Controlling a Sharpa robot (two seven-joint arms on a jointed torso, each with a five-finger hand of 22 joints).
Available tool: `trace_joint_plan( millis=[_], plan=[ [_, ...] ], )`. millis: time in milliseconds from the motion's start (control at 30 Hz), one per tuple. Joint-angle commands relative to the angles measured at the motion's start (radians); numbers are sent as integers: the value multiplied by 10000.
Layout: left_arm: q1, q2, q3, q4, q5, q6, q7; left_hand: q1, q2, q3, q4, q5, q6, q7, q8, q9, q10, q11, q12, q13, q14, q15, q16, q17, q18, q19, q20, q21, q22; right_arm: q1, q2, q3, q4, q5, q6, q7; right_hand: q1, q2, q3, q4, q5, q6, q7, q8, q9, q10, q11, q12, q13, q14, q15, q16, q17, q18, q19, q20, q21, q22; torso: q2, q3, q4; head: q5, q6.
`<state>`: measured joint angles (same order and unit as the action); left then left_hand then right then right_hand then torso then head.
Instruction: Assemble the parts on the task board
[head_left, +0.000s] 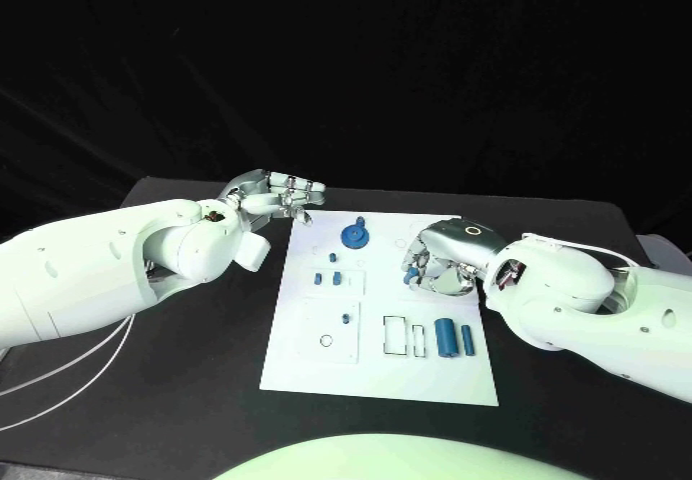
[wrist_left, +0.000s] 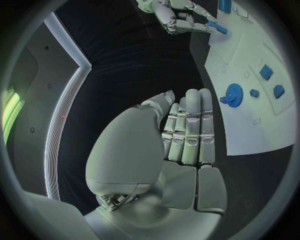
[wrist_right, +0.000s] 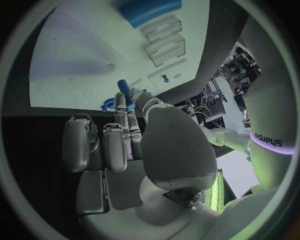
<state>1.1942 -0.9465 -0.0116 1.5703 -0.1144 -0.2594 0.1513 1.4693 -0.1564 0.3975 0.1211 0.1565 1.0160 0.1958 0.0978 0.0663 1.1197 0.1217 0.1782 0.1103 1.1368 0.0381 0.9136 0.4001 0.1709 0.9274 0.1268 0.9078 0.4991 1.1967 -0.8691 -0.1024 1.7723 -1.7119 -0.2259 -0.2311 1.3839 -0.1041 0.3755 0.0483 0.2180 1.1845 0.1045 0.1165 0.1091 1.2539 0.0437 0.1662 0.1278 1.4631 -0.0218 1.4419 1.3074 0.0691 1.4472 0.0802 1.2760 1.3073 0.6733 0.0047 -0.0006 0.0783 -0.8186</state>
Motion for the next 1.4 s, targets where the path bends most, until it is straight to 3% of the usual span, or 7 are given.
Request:
trace_joint_plan(
  millis=[33,233,467,767,900,1400],
  plan=[
    [4,34,3,-8,-34,169,24,-16,45,-43,-25,-2,-49,-2,-27,3,-86,-5,52,11,-24,33,-39,-10,134,3,63,-42,-13,68,-96,26,403,150,-595,51,-28,60,41,-22,-36,51,2,69,78,-6,-1,-66,6,667,-71,63,505,-100,68,-3,95,1595,2,-2,3,23,17],
    [-5,78,1,-18,-34,195,35,-16,45,-43,-25,-2,-49,-2,-27,3,-86,-5,52,11,-24,33,-39,-10,134,3,63,-42,-13,32,181,38,945,361,-796,192,-29,57,41,-23,-35,51,4,69,79,-5,-1,-69,6,669,-71,69,515,-107,82,-3,128,1608,18,0,6,139,4],
    [-10,150,-1,-41,-34,208,46,-16,54,-45,-24,-2,-53,0,-27,3,-93,-3,57,11,-24,34,-42,-11,134,5,64,-47,-17,-429,1014,-13,1068,418,-893,390,-25,62,52,-28,-27,45,12,65,82,-5,1,-80,3,670,-71,71,515,-103,75,-6,110,1603,22,-5,23,285,-52],
    [-10,307,-2,-64,-34,223,36,-16,54,-45,-24,-2,-53,0,-27,3,-93,-3,57,11,-24,34,-42,-11,134,5,64,-47,-17,-1026,2037,-183,516,315,-783,530,-38,70,88,-38,5,-11,52,31,88,-32,28,-141,-13,665,-58,59,484,-91,48,-11,36,1585,23,-27,31,431,-91],
    [-9,355,-2,-69,-34,227,33,-21,63,-48,-21,-2,-55,2,-26,4,-98,-2,63,13,-24,35,-44,-12,134,6,65,-53,-21,-1209,2267,-221,231,214,-755,539,-44,68,92,-38,10,-23,59,23,88,-39,34,-153,-16,664,-55,56,478,-89,43,-10,24,1582,34,-3,2,546,-133],
    [-8,394,-2,-77,-34,249,20,-21,68,-50,-22,-2,-56,2,-25,4,-100,-2,68,14,-24,36,-46,-12,135,8,66,-56,-23,-1435,2675,-262,-356,53,-500,434,-53,68,100,-39,20,-39,69,13,90,-47,43,-172,-21,665,-48,59,481,-84,32,-8,-4,1575,36,4,8,611,-203]
  ],
)
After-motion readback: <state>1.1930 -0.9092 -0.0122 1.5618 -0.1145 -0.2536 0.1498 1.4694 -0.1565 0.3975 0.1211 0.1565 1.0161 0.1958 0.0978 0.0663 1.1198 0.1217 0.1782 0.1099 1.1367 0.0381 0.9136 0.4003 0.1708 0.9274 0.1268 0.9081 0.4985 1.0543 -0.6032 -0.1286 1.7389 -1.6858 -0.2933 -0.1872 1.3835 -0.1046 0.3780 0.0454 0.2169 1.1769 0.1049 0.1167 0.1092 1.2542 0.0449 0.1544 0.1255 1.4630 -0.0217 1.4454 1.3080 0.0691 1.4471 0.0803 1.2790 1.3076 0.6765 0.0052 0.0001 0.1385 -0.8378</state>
